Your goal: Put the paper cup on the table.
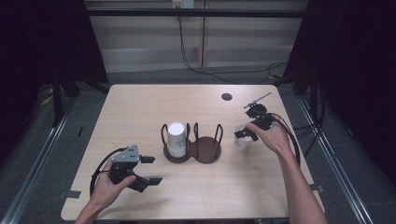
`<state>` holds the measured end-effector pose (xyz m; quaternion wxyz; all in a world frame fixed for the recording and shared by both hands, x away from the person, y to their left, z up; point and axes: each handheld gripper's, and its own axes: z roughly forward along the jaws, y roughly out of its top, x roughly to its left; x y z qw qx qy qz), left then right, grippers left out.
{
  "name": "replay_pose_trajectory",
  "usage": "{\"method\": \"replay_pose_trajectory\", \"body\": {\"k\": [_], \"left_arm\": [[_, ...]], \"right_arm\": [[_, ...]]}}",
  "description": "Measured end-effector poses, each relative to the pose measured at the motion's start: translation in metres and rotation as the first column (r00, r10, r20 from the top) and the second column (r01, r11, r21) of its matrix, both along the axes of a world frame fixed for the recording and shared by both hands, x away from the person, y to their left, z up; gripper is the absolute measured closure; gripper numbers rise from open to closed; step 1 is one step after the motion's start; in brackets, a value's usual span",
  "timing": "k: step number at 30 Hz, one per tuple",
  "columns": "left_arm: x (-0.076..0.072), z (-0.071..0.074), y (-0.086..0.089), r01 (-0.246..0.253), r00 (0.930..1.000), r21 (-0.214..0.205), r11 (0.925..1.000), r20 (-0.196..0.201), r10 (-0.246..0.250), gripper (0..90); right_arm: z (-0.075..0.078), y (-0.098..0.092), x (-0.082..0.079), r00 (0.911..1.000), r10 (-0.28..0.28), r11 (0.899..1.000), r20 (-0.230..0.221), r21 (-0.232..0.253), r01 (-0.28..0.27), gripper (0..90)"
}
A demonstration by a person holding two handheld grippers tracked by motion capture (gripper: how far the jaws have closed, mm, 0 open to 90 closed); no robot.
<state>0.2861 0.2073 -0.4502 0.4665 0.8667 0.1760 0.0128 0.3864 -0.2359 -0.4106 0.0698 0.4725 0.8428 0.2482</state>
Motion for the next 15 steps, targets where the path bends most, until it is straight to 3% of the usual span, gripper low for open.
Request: {"method": "replay_pose_trajectory", "body": {"k": [6,7,9,13,15], "left_arm": [[-0.001,0.001,0.001,-0.014,0.9999,-0.01,0.9999,-0.007,0.014,17.5],[-0.001,0.001,0.001,-0.017,0.9999,-0.013,0.9998,-0.003,0.017,17.5],[0.0,0.001,0.001,-0.024,0.9995,-0.033,0.9992,-0.019,0.024,17.5],[0.002,0.0,0.0,-0.036,0.9992,-0.031,0.9989,-0.015,0.036,17.5],[0.002,0.0,0.0,-0.035,0.9993,-0.023,0.9991,-0.01,0.035,17.5]], "right_arm": [[0.001,0.0,-0.005,0.9972,-0.027,0.997,0.069,0.074,0.022,14.7],[0.0,0.0,-0.007,0.9947,-0.035,0.997,0.096,0.074,0.028,14.4],[-0.001,-0.001,-0.01,0.9936,-0.038,0.996,0.107,0.086,0.029,14.8],[0.0,-0.008,-0.019,0.9832,-0.091,0.992,0.159,0.104,0.075,14.4],[0.002,-0.01,-0.024,0.9763,-0.092,0.991,0.196,0.117,0.07,14.3]]}}
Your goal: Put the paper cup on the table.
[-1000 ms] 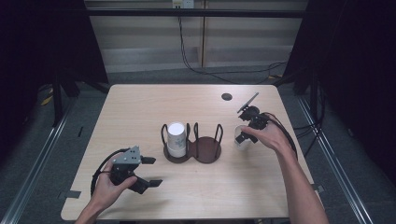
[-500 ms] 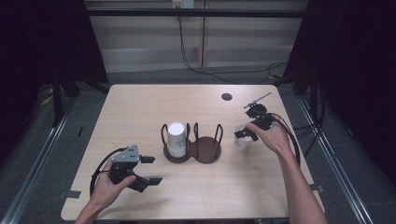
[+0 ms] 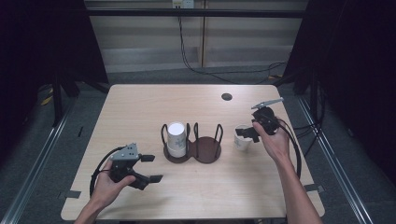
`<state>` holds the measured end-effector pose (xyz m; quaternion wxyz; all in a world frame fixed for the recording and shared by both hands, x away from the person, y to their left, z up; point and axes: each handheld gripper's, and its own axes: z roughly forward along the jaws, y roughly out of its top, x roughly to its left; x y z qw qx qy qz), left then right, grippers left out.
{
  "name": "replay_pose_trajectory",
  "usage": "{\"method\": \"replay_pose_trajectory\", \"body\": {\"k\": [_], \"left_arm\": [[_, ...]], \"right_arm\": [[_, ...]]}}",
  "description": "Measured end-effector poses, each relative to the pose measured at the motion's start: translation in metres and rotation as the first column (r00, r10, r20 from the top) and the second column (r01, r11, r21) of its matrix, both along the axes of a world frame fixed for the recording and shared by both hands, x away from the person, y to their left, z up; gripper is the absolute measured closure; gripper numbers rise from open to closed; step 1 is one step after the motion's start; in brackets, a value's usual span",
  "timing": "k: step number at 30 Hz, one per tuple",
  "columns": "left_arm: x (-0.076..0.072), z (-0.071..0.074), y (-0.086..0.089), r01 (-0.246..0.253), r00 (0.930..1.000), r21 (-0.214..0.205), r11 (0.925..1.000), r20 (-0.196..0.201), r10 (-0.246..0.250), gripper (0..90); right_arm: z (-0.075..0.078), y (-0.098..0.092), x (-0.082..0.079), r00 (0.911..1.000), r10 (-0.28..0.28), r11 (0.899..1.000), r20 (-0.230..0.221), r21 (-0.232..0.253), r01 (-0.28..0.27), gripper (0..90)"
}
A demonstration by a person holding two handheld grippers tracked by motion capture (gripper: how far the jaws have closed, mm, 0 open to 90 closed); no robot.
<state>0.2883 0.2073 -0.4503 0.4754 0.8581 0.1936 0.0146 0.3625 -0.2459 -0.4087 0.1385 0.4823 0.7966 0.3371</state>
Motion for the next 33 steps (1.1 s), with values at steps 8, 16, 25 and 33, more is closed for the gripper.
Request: {"method": "replay_pose_trajectory", "body": {"k": [8,16,25,33], "left_arm": [[-0.001,-0.001,0.0,-0.041,0.9992,0.004,0.9992,0.004,0.041,17.5],[-0.003,0.002,0.002,-0.078,0.9967,-0.033,0.9965,0.02,0.078,17.5],[-0.005,-0.002,0.001,-0.093,0.9956,-0.026,0.9954,0.013,0.093,17.5],[-0.007,-0.001,0.004,-0.123,0.9924,-0.032,0.9919,0.003,0.123,17.7]], "right_arm": [[0.003,0.005,-0.024,0.9922,-0.056,0.998,0.111,0.022,0.054,14.1],[-0.002,0.008,-0.048,0.9825,-0.083,0.996,0.167,0.048,0.076,14.2],[-0.01,0.021,-0.074,0.9735,-0.075,0.994,0.216,0.094,0.055,14.2],[-0.013,0.034,-0.092,0.9721,-0.018,0.995,0.234,0.104,-0.006,14.8]]}}
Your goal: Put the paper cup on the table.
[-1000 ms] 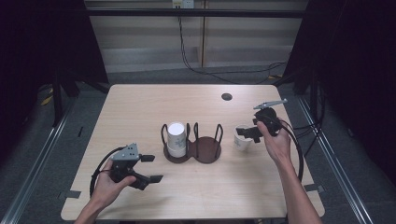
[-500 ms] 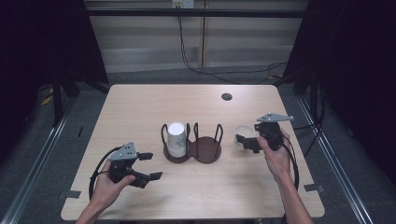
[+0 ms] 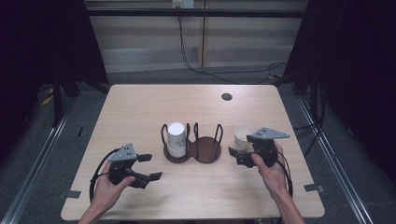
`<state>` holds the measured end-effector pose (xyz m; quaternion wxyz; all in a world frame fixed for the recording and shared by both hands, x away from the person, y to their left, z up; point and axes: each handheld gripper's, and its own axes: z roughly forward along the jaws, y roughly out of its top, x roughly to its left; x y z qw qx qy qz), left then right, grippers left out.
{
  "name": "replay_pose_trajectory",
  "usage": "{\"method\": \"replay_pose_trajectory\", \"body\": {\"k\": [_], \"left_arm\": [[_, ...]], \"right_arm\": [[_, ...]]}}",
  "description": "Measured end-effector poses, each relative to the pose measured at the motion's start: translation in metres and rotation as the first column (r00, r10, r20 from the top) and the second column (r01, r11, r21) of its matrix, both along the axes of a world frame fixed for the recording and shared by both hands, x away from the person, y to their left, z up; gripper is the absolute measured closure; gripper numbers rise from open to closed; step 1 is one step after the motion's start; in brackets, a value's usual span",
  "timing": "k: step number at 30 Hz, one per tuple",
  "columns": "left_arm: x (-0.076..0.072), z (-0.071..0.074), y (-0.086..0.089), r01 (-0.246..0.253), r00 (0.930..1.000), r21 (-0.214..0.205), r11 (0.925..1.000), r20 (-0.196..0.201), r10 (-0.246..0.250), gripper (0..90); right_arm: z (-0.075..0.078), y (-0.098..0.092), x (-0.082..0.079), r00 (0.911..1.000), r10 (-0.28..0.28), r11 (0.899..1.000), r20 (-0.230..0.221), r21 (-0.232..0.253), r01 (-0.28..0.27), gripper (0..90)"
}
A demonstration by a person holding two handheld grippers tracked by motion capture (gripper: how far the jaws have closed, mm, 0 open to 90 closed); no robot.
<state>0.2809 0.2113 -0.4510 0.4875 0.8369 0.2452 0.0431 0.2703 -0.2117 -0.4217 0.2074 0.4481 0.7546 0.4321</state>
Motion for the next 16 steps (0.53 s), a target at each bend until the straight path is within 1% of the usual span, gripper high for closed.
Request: {"method": "replay_pose_trajectory", "body": {"k": [1,2,3,4,5,6,7,8,9,10,12,13,14,15,16], "left_arm": [[-0.001,0.0,0.0,0.002,1.0,0.0,1.0,-0.004,-0.002,17.7],[-0.001,0.0,0.0,0.003,1.0,0.0,1.0,-0.001,-0.003,17.6],[-0.001,0.0,0.0,0.003,1.0,0.004,1.0,0.004,-0.003,17.6],[-0.002,0.0,0.0,0.006,1.0,0.005,1.0,0.005,-0.006,17.6],[-0.002,0.0,0.0,0.009,0.9999,0.005,0.9999,0.006,-0.009,17.6],[-0.002,-0.001,0.0,0.008,0.9999,0.005,1.0,0.006,-0.008,17.6],[-0.002,-0.001,-0.001,0.006,1.0,0.004,1.0,-0.006,-0.006,17.6],[-0.002,-0.002,-0.002,0.011,0.9999,0.013,0.9999,-0.012,-0.011,17.3],[-0.002,-0.002,-0.003,0.009,0.9998,0.009,0.9999,-0.02,-0.008,17.3],[-0.002,-0.003,-0.004,0.015,0.9996,0.015,0.9998,-0.023,-0.015,17.3],[-0.002,-0.004,-0.005,0.016,0.9995,0.019,0.9997,-0.028,-0.015,17.3],[-0.002,-0.005,-0.006,0.014,0.9996,0.021,0.9997,-0.026,-0.013,17.3],[-0.002,-0.006,-0.006,0.011,0.9998,0.027,0.9996,-0.019,-0.01,17.5],[-0.002,-0.007,-0.007,0.005,0.9998,0.023,0.9997,-0.022,-0.005,17.7],[-0.001,-0.007,-0.007,0.006,0.9999,0.034,0.9994,-0.015,-0.006,18.3]], "right_arm": [[0.001,0.002,-0.002,0.9999,-0.006,1.0,0.009,0.004,0.006,14.8],[0.001,0.003,-0.005,1.0,-0.002,1.0,0.008,0.016,0.001,14.7],[0.0,0.004,-0.007,0.9998,0.008,1.0,0.018,0.016,-0.008,14.6],[0.0,0.006,-0.01,0.9998,0.0,1.0,0.019,0.015,0.0,14.7],[-0.002,0.008,-0.012,0.9999,0.006,1.0,0.015,0.025,-0.006,14.6],[-0.005,0.01,-0.015,0.9997,0.023,0.999,0.005,0.027,-0.023,14.5],[-0.008,0.012,-0.018,0.9997,0.024,0.999,-0.006,0.028,-0.024,14.6],[-0.011,0.014,-0.021,0.9997,0.024,0.999,-0.003,0.024,-0.024,14.8],[-0.014,0.015,-0.023,0.9998,0.021,1.0,0.005,0.023,-0.021,14.7],[-0.017,0.015,-0.025,0.9998,0.017,0.999,0.004,0.031,-0.017,14.7],[-0.023,0.016,-0.028,0.9999,0.003,0.999,0.015,0.048,-0.003,14.6],[-0.025,0.016,-0.03,0.9999,0.004,0.999,0.013,0.044,-0.005,14.6],[-0.028,0.017,-0.031,0.9999,0.012,0.999,0.008,0.049,-0.012,14.7],[-0.03,0.018,-0.032,0.9994,0.033,0.997,0.011,0.075,-0.033,14.6],[-0.032,0.02,-0.033,0.9987,0.05,0.996,0.008,0.078,-0.051,14.6]]}}
